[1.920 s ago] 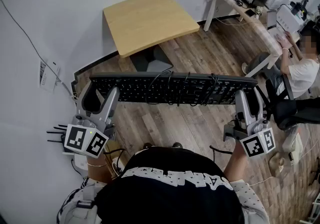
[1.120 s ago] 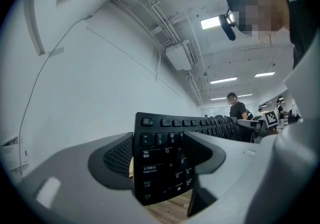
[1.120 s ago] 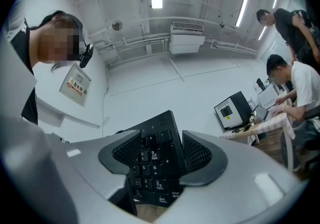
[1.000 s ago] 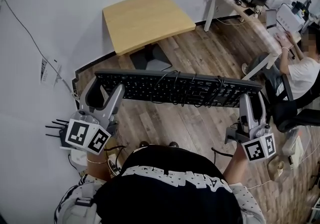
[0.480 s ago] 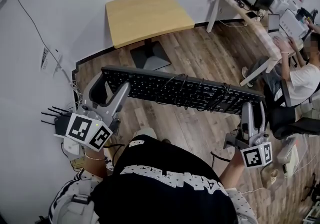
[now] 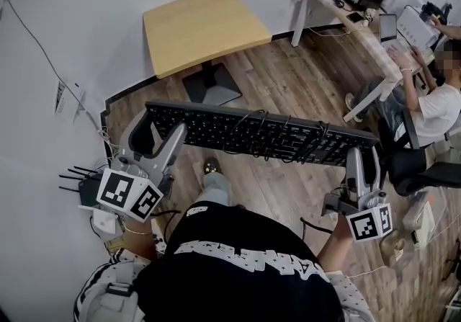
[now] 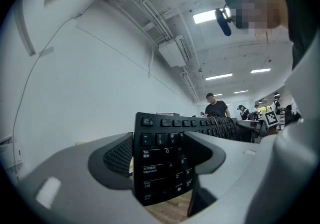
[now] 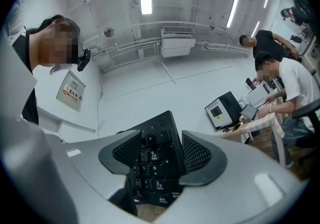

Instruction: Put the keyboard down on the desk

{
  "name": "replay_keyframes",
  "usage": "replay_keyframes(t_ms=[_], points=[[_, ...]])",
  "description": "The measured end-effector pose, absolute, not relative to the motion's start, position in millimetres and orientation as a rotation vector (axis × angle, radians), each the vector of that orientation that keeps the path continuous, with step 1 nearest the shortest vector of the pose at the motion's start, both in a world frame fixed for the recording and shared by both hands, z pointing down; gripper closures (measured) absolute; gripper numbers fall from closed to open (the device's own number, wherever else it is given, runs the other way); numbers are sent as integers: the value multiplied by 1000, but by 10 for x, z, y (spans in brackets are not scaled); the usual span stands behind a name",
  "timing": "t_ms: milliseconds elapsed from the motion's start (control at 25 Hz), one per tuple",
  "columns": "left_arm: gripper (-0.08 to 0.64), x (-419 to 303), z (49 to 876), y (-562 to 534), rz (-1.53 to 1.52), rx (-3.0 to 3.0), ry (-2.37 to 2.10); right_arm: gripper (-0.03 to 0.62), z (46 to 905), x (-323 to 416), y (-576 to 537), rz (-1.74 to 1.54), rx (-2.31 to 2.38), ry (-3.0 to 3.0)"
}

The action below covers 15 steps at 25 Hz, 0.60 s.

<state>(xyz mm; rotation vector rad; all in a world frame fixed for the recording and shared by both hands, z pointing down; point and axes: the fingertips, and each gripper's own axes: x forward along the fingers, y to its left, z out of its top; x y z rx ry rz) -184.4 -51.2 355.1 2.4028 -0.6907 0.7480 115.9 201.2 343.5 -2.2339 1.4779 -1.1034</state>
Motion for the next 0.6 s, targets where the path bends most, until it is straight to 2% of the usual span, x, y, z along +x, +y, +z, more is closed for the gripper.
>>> replay_keyframes(t_ms=[600], points=[[265,-1870,3441,-513,693,2426,-747,337,3355,1207,1939,-1071,-2187,1528]])
